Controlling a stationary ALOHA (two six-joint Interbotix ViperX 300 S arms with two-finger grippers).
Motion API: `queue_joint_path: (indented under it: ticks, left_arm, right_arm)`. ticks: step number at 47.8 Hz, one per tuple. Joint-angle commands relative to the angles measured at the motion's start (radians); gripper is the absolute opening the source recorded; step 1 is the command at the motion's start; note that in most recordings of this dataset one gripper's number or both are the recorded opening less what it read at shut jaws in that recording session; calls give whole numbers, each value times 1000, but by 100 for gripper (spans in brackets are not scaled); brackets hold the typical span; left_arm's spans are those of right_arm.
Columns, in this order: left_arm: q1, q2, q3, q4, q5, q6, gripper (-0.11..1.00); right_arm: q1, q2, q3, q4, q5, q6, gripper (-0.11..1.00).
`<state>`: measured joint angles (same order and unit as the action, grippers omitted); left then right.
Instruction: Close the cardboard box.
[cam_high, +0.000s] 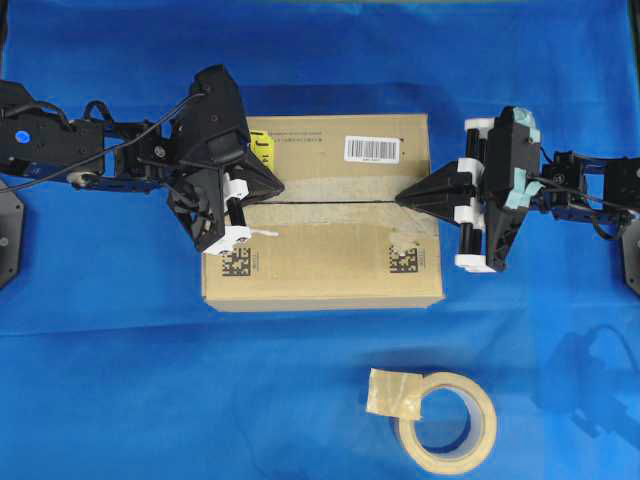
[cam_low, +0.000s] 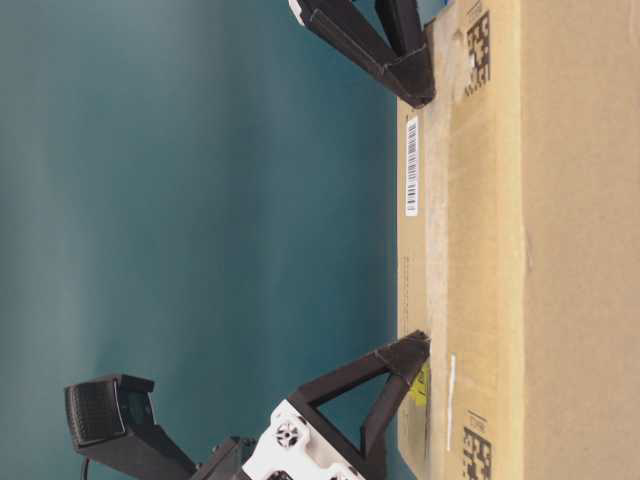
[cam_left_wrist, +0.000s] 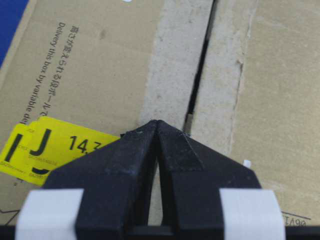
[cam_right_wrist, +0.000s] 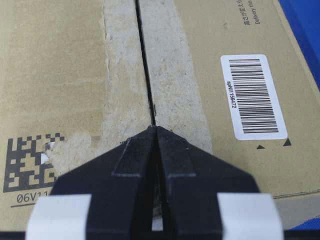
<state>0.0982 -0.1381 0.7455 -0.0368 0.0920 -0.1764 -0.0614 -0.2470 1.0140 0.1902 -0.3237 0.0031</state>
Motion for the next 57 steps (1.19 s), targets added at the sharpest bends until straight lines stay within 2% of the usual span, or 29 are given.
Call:
queue_joint_path:
  ticks: [1,9,20,34,39,57]
  left_arm:
    - [-14,-26,9,-2,-41,3,0]
    - [-38,-71,80,0,-212,15,0]
    - [-69,-127,238,0,-511,41,0]
    - [-61,-101,387,-3,-764,138,0]
    - [-63,-91,402,-3,-801,141,0]
    - [-61,-32,399,-6,-802,147,0]
  right_arm:
    - [-5,-6,-12,-2,-3,-2,0]
    - [-5,-6,-11,0,-3,-2,0]
    - [-5,-6,-12,-2,-3,-2,0]
    - [-5,-5,-12,2,-3,2,0]
    - [-5,-5,-12,3,-3,3,0]
    - [-5,-6,-14,3,-3,3,0]
